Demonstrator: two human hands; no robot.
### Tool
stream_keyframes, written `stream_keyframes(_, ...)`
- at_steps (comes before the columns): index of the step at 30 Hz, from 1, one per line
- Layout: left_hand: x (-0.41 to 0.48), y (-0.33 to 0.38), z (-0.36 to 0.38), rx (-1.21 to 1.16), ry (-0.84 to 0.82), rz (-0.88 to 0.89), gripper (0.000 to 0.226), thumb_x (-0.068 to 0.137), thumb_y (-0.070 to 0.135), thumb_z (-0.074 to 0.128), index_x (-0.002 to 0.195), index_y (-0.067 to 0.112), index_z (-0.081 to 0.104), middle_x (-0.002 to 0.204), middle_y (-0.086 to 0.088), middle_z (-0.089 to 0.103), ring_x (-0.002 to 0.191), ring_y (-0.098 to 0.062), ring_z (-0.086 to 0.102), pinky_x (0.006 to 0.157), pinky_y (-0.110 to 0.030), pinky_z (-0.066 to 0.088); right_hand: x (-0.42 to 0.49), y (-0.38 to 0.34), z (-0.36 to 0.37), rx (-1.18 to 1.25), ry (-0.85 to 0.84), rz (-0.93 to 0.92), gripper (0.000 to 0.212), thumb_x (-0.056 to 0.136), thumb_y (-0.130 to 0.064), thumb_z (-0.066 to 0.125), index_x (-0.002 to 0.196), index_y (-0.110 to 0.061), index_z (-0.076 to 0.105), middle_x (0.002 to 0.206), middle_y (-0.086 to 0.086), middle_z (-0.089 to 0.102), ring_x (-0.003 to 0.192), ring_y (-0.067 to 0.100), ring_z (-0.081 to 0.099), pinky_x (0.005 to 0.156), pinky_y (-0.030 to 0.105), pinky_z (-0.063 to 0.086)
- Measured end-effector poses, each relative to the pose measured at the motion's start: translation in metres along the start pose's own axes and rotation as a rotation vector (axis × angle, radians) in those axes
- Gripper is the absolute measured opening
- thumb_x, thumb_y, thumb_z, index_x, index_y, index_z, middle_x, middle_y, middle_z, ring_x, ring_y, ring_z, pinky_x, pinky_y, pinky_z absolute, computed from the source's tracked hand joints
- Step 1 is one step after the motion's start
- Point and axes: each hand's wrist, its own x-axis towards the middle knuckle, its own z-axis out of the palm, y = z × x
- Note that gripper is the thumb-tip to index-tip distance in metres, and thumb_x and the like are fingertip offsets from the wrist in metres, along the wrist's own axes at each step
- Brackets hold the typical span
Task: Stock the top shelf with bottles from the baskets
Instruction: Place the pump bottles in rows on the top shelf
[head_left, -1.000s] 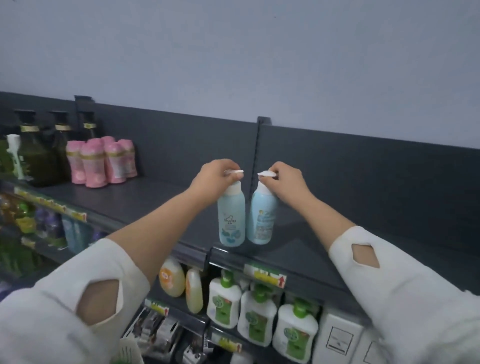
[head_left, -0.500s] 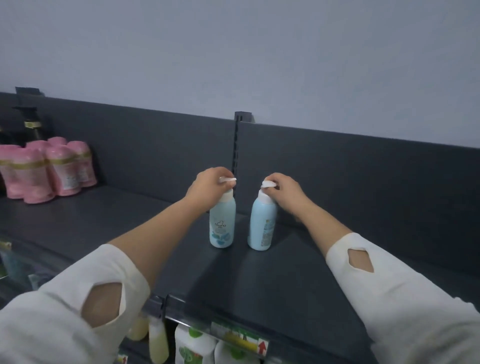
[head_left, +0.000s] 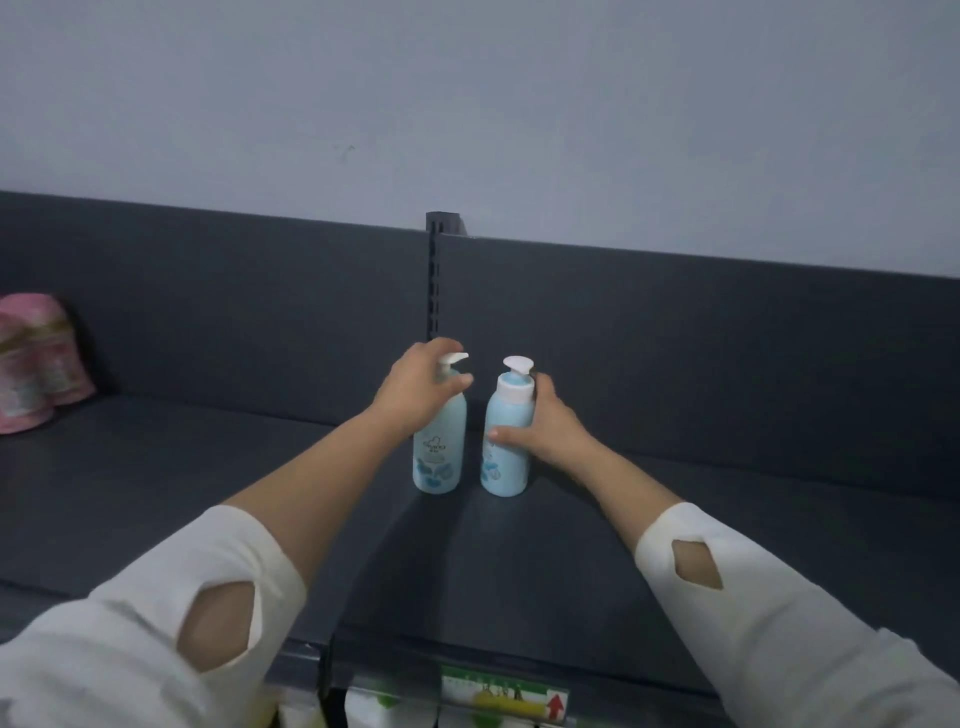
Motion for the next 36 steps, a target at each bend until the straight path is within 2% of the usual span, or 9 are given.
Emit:
stream_keyframes(4, -0.01, -0.013, 0.003, -0.078, -0.11, 0.02, 0.075, 0.086, 0.017, 0.064, 0.145, 0.034, 0.021, 0.136, -0.005, 0.041, 0.123, -0.022, 0.044, 0.099, -0.033, 0.038, -0.001, 0.001, -0.005, -0.014, 0.007, 0.003, 0.07, 0.076, -0.022, 0.076, 0.132, -0.02, 0.035, 0.116, -0.003, 0.055, 0.106, 0.016, 0.055, 0.086, 0.029, 0.046)
stream_keyframes(7, -0.019, -0.024, 0.007, -0.194, -0.103, 0.006, 0.091, 0.083, 0.011, 0.068, 0.148, 0.033, 0.008, 0.14, -0.001, 0.043, 0.126, -0.02, 0.045, 0.103, -0.036, 0.038, -0.002, 0.007, -0.005, 0.109, -0.059, 0.029, 0.066, 0.077, -0.019, 0.075, 0.131, -0.025, 0.037, 0.119, -0.004, 0.056, 0.112, 0.016, 0.056, 0.096, 0.034, 0.047)
stream_keyframes(11, -0.023, -0.039, 0.016, -0.228, -0.112, -0.043, 0.078, 0.081, 0.016, 0.071, 0.142, 0.027, 0.025, 0.129, 0.005, 0.049, 0.12, -0.017, 0.048, 0.094, -0.032, 0.042, -0.005, 0.018, 0.01, 0.136, -0.003, 0.062, 0.085, 0.058, -0.042, 0.08, 0.13, -0.033, 0.037, 0.124, -0.001, 0.049, 0.115, 0.017, 0.053, 0.1, 0.043, 0.046)
stream_keyframes(15, -0.015, -0.043, 0.022, -0.23, -0.087, -0.063, 0.064, 0.079, 0.02, 0.073, 0.132, 0.023, 0.037, 0.114, 0.009, 0.052, 0.109, -0.014, 0.051, 0.088, -0.031, 0.043, 0.001, 0.021, 0.01, 0.108, 0.067, 0.064, 0.07, 0.071, -0.024, 0.079, 0.128, -0.023, 0.039, 0.12, -0.001, 0.057, 0.108, 0.017, 0.057, 0.091, 0.035, 0.05)
stream_keyframes(19, 0.001, -0.036, 0.038, -0.246, -0.027, -0.081, 0.065, 0.077, 0.02, 0.075, 0.131, 0.022, 0.038, 0.114, 0.007, 0.052, 0.103, -0.012, 0.05, 0.087, -0.03, 0.043, 0.011, 0.023, 0.002, 0.106, 0.047, 0.068, 0.067, 0.074, -0.018, 0.077, 0.13, -0.021, 0.04, 0.12, -0.001, 0.058, 0.108, 0.017, 0.058, 0.083, 0.031, 0.05)
stream_keyframes(24, 0.018, -0.039, 0.055, -0.23, 0.027, -0.082, 0.067, 0.074, 0.025, 0.077, 0.129, 0.023, 0.039, 0.123, 0.001, 0.053, 0.11, -0.016, 0.051, 0.091, -0.035, 0.044, 0.021, 0.031, -0.001, 0.121, 0.035, 0.044, 0.072, 0.076, -0.017, 0.075, 0.136, -0.023, 0.035, 0.125, -0.002, 0.057, 0.113, 0.017, 0.057, 0.094, 0.036, 0.049)
stream_keyframes(28, 0.022, -0.044, 0.053, -0.251, -0.034, -0.026, 0.068, 0.078, 0.021, 0.073, 0.135, 0.024, 0.036, 0.125, 0.005, 0.05, 0.109, -0.011, 0.047, 0.09, -0.03, 0.041, 0.024, 0.035, 0.002, 0.153, 0.045, 0.03, 0.078, 0.076, -0.014, 0.075, 0.139, -0.026, 0.032, 0.13, -0.001, 0.054, 0.117, 0.017, 0.054, 0.1, 0.039, 0.046)
stream_keyframes(31, 0.021, -0.053, 0.048, -0.217, -0.105, -0.008, 0.074, 0.081, 0.018, 0.071, 0.141, 0.028, 0.029, 0.127, 0.007, 0.05, 0.11, -0.01, 0.047, 0.091, -0.03, 0.042, 0.024, 0.036, 0.003, 0.094, 0.074, 0.033, 0.083, 0.074, -0.017, 0.078, 0.14, -0.026, 0.03, 0.128, -0.003, 0.054, 0.115, 0.016, 0.054, 0.094, 0.031, 0.046)
stream_keyframes(36, 0.02, -0.054, 0.05, -0.181, -0.075, -0.01, 0.073, 0.081, 0.018, 0.071, 0.14, 0.028, 0.03, 0.13, 0.003, 0.052, 0.116, -0.016, 0.05, 0.098, -0.04, 0.045, 0.025, 0.035, 0.001, 0.023, 0.113, 0.053, 0.074, 0.073, -0.019, 0.078, 0.134, -0.019, 0.035, 0.125, 0.002, 0.056, 0.111, 0.018, 0.055, 0.086, 0.028, 0.046)
